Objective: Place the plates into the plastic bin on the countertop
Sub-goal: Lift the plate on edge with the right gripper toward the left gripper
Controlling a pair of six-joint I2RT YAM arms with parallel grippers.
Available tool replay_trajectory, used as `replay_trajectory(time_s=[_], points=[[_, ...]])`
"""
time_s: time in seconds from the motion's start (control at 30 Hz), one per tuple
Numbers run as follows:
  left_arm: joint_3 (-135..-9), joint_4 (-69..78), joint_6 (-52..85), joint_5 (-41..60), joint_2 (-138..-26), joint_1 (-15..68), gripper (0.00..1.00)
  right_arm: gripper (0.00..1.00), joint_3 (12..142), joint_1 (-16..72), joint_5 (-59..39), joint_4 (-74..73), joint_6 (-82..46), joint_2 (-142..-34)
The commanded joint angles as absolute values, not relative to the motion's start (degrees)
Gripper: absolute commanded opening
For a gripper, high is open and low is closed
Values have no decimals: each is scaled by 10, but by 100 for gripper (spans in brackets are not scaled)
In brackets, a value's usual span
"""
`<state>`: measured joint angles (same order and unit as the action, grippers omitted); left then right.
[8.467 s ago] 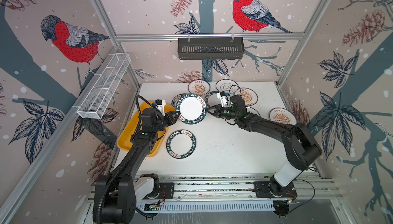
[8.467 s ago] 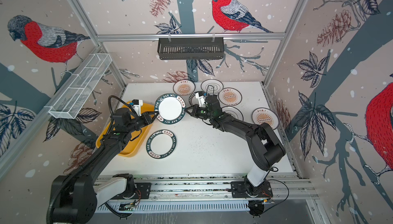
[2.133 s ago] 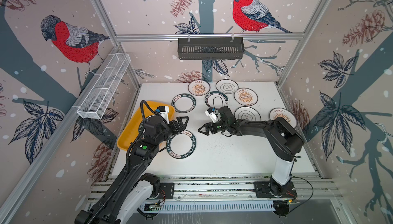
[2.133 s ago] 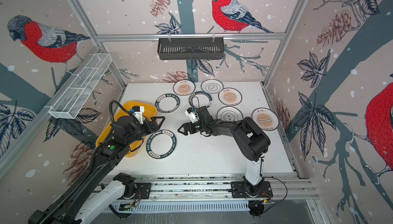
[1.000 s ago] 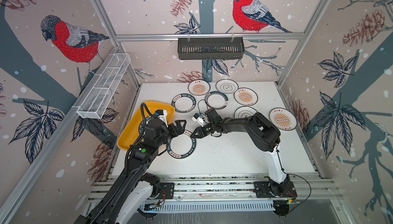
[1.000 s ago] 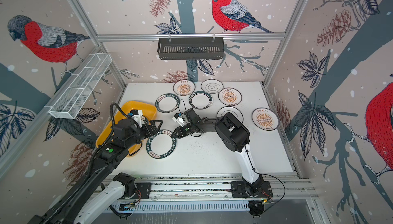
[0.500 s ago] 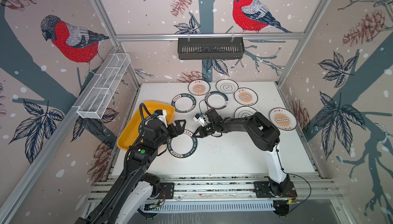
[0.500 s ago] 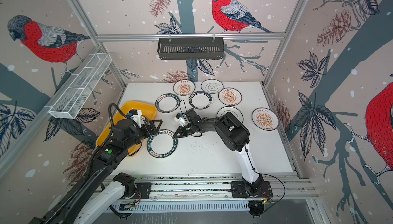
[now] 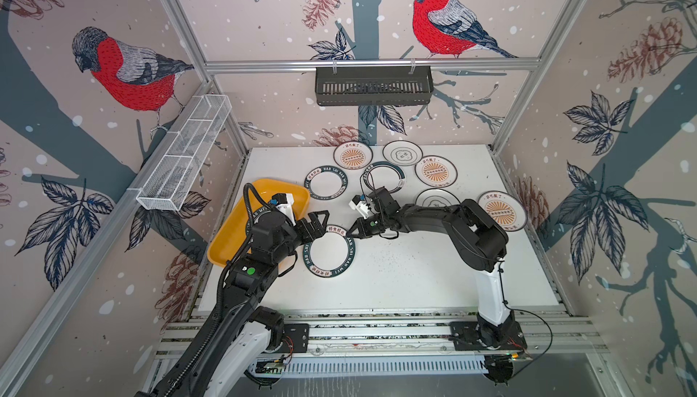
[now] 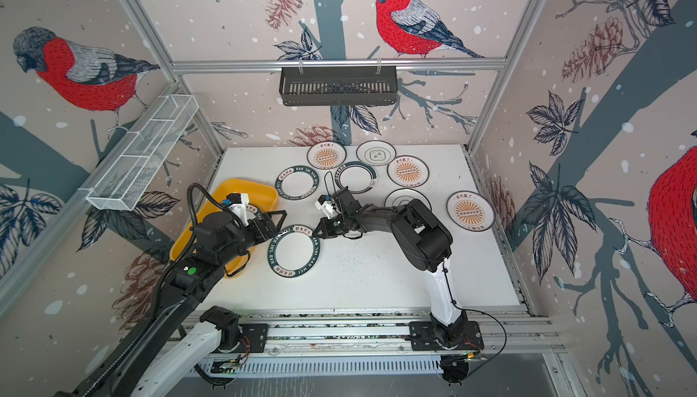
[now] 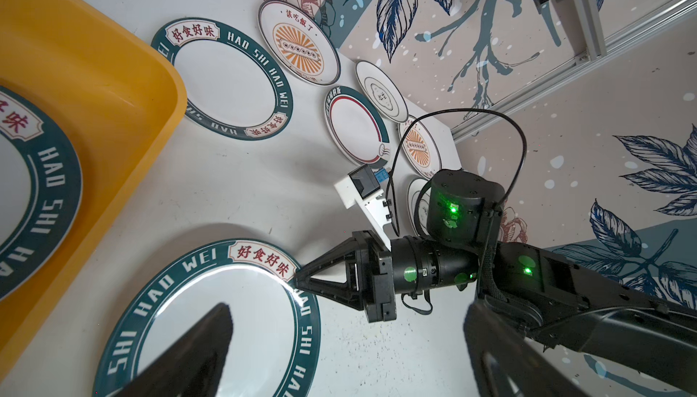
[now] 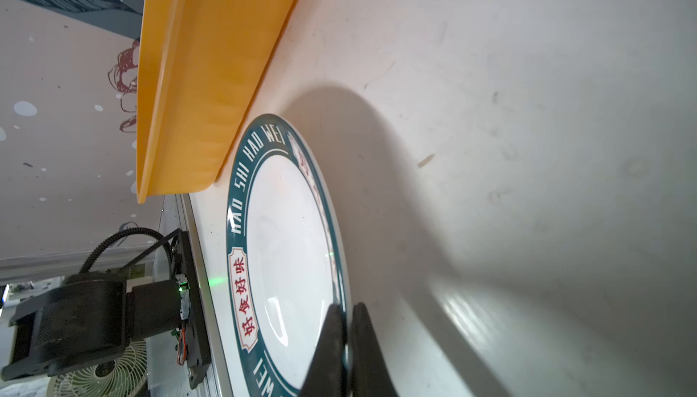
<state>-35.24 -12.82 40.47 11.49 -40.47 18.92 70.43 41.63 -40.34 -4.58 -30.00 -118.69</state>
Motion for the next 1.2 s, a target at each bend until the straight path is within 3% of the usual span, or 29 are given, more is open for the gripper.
replay_trajectory(time_s=[0.0,0.33,0.6,1.17], points=[[-361,-121,401,101,-405,189,96,3,701,408,-396,-44,-315,-1167],[-355,-89,387,78,-406,186,96,3,679,348,-413,-60,-346,-1093],[-359,-57,366,161,-464,140,96,3,679,294,-423,-62,-363,-1039],[-359,83,379,321,-577,122,78,3,656,244,-469,-151,-438,-971]])
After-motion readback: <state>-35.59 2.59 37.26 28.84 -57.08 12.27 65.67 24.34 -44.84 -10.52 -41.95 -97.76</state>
